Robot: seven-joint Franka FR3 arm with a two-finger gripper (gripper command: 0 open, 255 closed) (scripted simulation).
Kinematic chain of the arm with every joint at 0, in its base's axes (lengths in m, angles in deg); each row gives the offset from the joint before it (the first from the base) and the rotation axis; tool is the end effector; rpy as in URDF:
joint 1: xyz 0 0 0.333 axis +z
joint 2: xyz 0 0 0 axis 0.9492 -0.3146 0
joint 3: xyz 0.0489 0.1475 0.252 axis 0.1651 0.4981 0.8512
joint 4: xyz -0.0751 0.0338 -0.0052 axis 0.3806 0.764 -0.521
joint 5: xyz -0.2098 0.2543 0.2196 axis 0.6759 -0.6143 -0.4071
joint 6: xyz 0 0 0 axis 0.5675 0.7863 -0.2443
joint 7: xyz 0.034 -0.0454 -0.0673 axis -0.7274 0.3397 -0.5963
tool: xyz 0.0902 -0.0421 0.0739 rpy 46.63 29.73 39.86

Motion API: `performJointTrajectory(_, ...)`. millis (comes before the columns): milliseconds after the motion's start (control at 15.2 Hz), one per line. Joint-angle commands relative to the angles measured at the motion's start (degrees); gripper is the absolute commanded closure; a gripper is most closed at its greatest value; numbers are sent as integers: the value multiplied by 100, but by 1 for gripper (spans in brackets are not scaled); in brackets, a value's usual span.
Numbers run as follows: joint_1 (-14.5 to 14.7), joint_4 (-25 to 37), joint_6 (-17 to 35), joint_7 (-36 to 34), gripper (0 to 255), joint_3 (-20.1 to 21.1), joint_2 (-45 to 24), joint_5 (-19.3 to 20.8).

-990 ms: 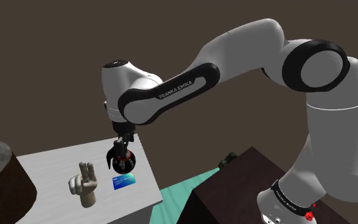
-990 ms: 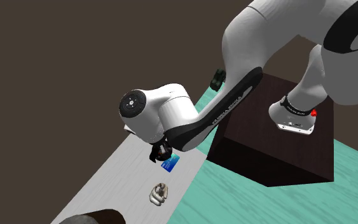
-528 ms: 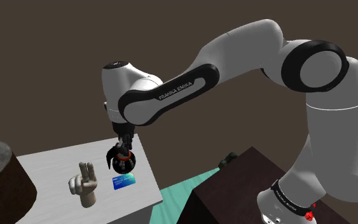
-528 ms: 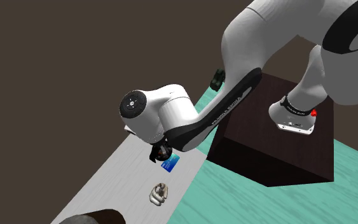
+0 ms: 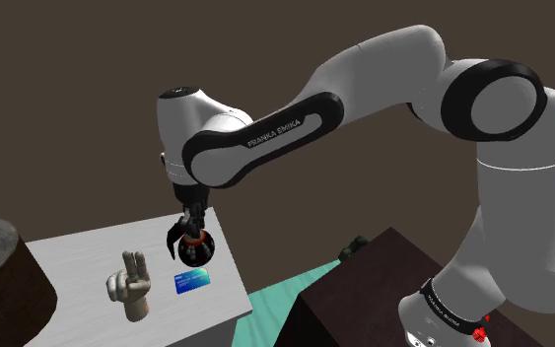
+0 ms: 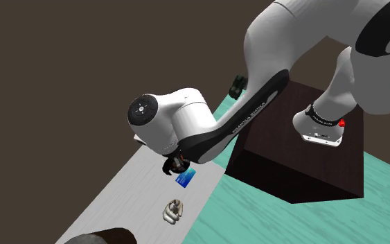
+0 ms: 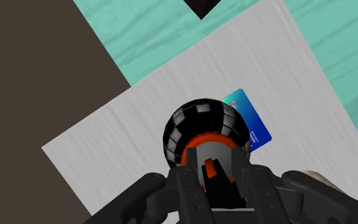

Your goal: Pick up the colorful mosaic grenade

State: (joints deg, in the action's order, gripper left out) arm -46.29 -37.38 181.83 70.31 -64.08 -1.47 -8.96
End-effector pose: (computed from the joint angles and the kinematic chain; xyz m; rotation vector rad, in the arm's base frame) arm 0.4915 0.4392 0.2448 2.8466 1.2786 -0.1858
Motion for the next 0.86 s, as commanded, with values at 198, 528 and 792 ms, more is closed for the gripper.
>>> performJointTrajectory(198,-23,90,-287,31,255,47,208,-72)
performJointTrajectory(528,-42,223,-586,64,255,84,383,-137)
performJointTrajectory(792,-49,290,-719,78,255,98,451,-163)
